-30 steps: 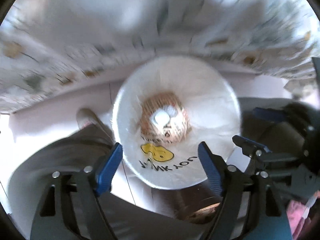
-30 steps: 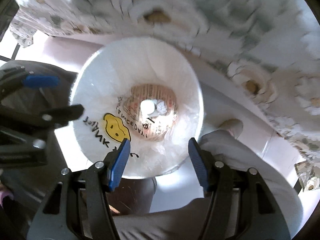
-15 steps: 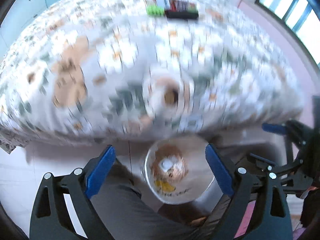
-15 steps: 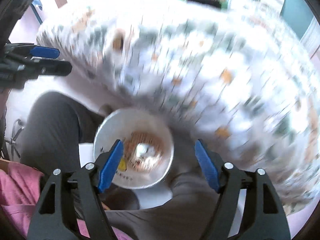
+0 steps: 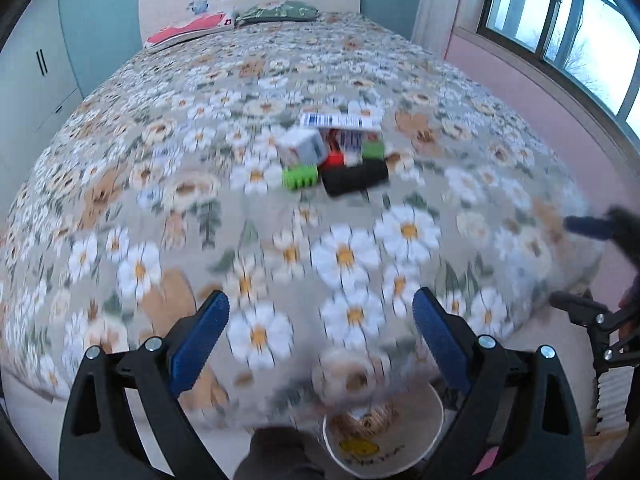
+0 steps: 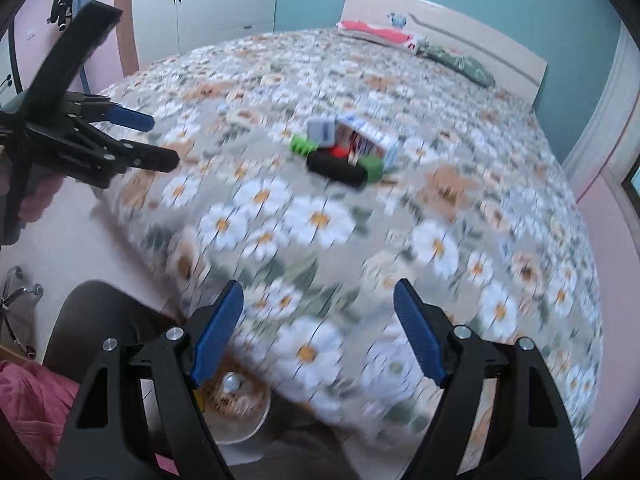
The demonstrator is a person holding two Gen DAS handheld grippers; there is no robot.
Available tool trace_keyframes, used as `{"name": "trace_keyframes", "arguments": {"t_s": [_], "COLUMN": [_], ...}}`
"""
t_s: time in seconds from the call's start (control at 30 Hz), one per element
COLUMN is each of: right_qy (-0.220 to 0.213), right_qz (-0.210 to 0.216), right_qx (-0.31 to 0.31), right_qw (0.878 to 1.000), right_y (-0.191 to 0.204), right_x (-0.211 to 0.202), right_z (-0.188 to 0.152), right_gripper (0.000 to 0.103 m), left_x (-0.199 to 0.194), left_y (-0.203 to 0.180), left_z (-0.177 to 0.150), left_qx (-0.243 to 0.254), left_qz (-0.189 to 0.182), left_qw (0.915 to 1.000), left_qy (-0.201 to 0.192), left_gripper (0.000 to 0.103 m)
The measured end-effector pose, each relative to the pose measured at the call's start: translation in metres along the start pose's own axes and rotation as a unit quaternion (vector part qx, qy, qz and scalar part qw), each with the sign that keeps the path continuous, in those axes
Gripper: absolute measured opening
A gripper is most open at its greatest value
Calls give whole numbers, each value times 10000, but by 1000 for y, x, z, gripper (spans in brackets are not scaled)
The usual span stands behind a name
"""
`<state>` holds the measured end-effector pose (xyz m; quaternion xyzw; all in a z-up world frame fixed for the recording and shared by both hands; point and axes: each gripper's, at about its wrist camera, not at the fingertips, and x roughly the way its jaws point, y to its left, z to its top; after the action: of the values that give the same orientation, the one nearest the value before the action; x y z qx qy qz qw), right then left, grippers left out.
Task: Collect trash
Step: 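Move both open tools back toward the items on the bed, then grasp the small white carton with the left tool while the right tool grasps the tall milk carton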
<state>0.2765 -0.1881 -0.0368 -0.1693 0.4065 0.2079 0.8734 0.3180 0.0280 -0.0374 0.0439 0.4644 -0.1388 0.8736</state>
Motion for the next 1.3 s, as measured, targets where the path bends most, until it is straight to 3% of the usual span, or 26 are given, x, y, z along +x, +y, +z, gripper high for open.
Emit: {"name": "trace_keyframes", "arguments": {"t_s": [0.3,0.5,0.73,1.0,1.23,1.3], "right_qy": [-182,-21,139,562,712,734], "right_qz": [-101,30,387,585,959,1040], "right_qx": [-403,-394,-445,-854,-859,-844], "right_qw": [9990,9992,9982,9930,9891,9883], "right_y": [-34,-61,-85,-86,-95,-96], "right_x": [31,77,146,238,281,289], "right_z": [68,108,149,166,171,173], "right_gripper": [77,77,77,77,76,72], "left_x": [48,90,138,193,222,225], "left_y": [39,59,60,66,69,69], "left_z": [65,94,121,140,147,148], "left_qx": [112,112,609,934,1090,1062], "left_qz": [-276,-602,-979,-1398,-1972,-2106], "left_qw": [9996,9981,9932,9855,9741,9717], "left_qy": [-25,116,175,231,200,123], "left_gripper": [95,95,95,95,95,95]}}
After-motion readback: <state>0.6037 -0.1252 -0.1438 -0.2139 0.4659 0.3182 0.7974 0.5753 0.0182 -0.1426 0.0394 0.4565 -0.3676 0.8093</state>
